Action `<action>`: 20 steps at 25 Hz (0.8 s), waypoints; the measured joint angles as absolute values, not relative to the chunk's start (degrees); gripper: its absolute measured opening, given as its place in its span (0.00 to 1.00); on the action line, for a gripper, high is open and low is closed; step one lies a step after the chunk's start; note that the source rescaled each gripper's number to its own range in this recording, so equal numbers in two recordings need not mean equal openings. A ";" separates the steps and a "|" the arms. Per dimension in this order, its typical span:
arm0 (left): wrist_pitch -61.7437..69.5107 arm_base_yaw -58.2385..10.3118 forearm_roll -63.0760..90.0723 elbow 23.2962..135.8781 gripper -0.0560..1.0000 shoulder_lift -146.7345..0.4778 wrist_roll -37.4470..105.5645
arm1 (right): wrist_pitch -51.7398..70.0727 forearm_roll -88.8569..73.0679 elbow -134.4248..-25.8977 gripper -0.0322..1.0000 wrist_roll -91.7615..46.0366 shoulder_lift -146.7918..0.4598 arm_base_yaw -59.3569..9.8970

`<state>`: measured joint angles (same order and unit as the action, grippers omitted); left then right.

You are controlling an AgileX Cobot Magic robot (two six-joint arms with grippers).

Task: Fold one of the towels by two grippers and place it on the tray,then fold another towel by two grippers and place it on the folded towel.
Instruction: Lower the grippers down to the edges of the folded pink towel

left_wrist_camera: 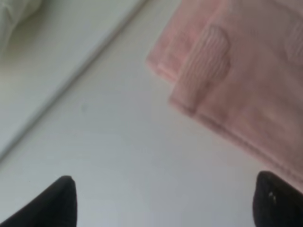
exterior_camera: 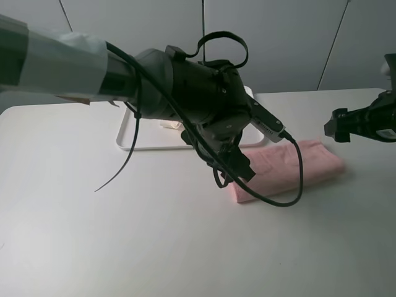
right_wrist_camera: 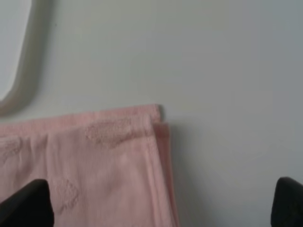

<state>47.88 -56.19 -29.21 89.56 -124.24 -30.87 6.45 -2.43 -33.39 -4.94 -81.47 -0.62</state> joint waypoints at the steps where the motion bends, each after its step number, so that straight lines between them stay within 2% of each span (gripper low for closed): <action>1: 48.74 -55.51 -26.71 89.94 0.96 -124.24 -30.87 | 8.71 -1.48 -35.21 1.00 -5.38 -81.47 -0.62; 9: 52.74 -47.50 -5.13 93.73 0.96 -124.24 -23.49 | 32.20 0.00 -52.04 1.00 -6.98 -85.37 2.58; 14: 50.35 -46.69 -2.17 94.55 0.96 -124.24 -22.47 | 34.24 -1.98 -55.27 1.00 -9.71 -90.97 2.83; 20: 49.12 -46.69 -0.69 94.55 0.96 -124.53 -30.86 | 32.15 -2.37 -55.27 1.00 -9.65 -94.46 2.83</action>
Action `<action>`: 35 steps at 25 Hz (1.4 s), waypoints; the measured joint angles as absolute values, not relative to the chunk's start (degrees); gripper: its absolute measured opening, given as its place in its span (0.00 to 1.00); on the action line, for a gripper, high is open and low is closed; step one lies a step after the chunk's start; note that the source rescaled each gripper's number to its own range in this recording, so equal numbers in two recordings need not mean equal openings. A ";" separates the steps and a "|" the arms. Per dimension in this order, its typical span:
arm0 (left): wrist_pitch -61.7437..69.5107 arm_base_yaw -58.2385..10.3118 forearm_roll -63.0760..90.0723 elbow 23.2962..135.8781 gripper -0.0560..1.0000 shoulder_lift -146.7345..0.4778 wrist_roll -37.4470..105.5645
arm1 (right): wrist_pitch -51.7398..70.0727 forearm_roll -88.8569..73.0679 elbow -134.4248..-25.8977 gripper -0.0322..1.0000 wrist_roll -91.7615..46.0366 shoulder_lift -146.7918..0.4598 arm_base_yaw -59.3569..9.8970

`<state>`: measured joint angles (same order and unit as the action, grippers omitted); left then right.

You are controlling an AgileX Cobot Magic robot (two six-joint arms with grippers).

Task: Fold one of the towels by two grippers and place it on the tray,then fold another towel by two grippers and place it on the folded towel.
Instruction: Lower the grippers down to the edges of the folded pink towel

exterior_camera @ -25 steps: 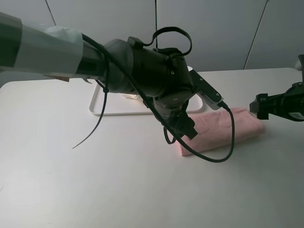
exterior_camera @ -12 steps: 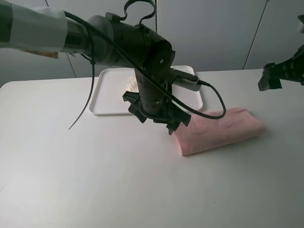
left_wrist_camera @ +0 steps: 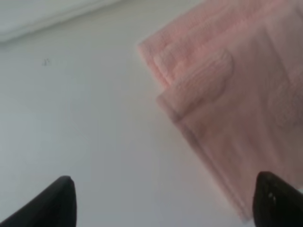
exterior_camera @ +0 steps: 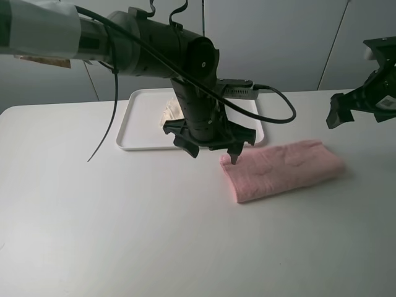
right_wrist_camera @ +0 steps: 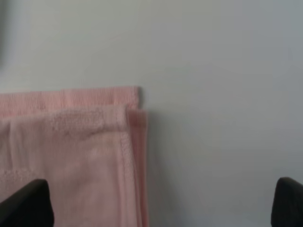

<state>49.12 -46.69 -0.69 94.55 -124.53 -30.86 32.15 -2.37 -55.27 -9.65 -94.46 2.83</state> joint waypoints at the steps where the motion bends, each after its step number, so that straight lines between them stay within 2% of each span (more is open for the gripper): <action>1: 49.24 -46.69 -0.69 94.67 0.96 -124.86 -32.91 | 31.84 -2.37 -55.27 1.00 -9.16 -94.46 2.83; 8: 52.93 -46.69 0.97 98.49 0.97 -130.01 -37.72 | 32.21 -2.50 -55.27 1.00 -5.97 -94.46 2.83; 19: 63.92 -46.69 -0.52 113.31 0.98 -137.87 -39.23 | 32.94 -5.03 -55.30 1.00 -3.72 -96.05 2.83; 35: 64.05 -46.69 -2.26 113.85 0.98 -140.75 -44.77 | 33.08 -8.15 -55.30 1.00 -4.04 -98.36 2.83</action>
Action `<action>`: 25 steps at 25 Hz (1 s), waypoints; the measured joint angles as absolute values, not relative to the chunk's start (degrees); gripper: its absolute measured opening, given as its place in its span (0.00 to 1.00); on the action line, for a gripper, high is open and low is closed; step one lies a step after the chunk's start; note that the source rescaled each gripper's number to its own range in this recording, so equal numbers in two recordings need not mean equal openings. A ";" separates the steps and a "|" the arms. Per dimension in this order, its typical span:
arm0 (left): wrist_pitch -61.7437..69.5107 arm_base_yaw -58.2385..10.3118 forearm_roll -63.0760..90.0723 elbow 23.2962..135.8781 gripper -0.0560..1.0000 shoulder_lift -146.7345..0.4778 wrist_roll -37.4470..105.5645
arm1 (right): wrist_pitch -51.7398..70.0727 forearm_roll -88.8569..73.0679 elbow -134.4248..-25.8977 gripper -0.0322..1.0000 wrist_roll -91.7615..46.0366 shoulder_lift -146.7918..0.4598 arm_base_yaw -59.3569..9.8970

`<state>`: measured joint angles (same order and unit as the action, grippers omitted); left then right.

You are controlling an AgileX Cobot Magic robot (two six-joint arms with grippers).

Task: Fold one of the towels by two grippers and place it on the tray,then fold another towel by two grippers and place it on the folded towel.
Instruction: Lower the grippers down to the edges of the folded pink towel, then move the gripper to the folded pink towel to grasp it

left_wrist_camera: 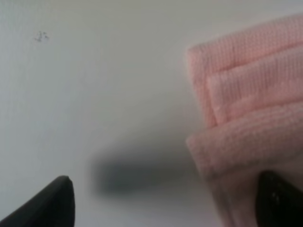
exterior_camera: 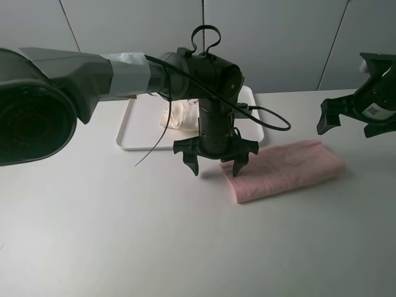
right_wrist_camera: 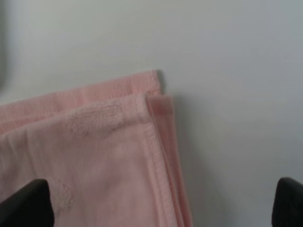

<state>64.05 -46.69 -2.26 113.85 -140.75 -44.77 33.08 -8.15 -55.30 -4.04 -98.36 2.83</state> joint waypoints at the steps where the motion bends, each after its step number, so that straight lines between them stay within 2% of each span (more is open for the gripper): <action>1: 64.05 -46.69 -2.68 113.85 0.98 -140.75 -44.81 | 33.20 -8.15 -55.30 1.00 -4.04 -98.36 2.83; 8: 65.41 -46.69 -4.33 114.26 0.98 -141.88 -44.49 | 35.11 -8.47 -55.30 1.00 -4.53 -98.36 2.42; 15: 65.82 -46.45 -1.39 114.92 0.98 -142.45 -43.20 | 35.07 -4.00 -55.30 1.00 -6.20 -98.36 -3.25; 25: 65.60 -46.36 -1.60 114.92 0.98 -142.58 -37.05 | 33.11 -0.56 -55.40 1.00 -5.29 -101.87 -0.86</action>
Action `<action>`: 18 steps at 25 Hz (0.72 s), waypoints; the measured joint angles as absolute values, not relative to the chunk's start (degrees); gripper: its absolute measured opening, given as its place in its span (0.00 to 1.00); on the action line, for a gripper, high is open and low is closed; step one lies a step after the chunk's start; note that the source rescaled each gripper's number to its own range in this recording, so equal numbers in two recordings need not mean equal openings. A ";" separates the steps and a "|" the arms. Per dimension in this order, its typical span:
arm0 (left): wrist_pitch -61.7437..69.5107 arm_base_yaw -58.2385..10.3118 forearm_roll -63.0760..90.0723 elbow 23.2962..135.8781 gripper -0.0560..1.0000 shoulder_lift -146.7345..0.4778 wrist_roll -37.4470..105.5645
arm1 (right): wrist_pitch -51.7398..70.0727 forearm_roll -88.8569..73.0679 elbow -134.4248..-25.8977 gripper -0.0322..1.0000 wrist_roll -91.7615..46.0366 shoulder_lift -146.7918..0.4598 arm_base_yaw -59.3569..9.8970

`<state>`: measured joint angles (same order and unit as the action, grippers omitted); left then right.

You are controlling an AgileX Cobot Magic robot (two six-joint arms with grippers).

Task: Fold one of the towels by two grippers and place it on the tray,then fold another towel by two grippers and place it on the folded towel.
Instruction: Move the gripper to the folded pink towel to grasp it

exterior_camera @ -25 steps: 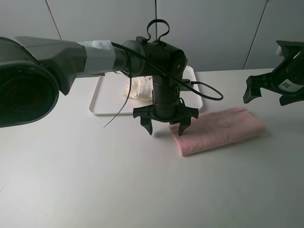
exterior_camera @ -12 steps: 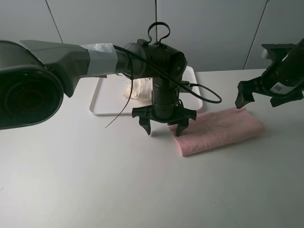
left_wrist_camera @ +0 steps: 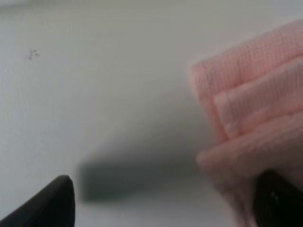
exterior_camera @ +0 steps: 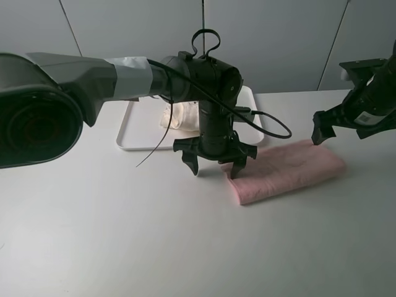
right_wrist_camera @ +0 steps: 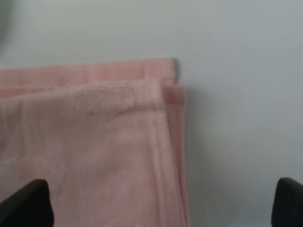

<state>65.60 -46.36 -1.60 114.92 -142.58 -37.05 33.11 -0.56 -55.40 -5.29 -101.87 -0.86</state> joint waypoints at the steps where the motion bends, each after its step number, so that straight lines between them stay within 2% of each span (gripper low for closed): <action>1: 65.60 -46.36 -1.98 115.01 0.98 -142.58 -36.67 | 33.11 -0.56 -55.40 1.00 -5.29 -103.22 -0.73; 8: 66.42 -46.36 -3.49 115.14 0.98 -142.58 -31.25 | 33.90 -0.56 -57.08 1.00 -6.49 -109.40 0.55; 18: 67.27 -46.25 -5.89 115.18 0.98 -142.58 -26.18 | 36.30 -2.14 -60.06 1.00 -13.77 -110.89 2.19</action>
<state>67.27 -46.25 -5.89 115.18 -142.58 -26.18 36.30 -2.14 -60.06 -13.77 -110.89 2.19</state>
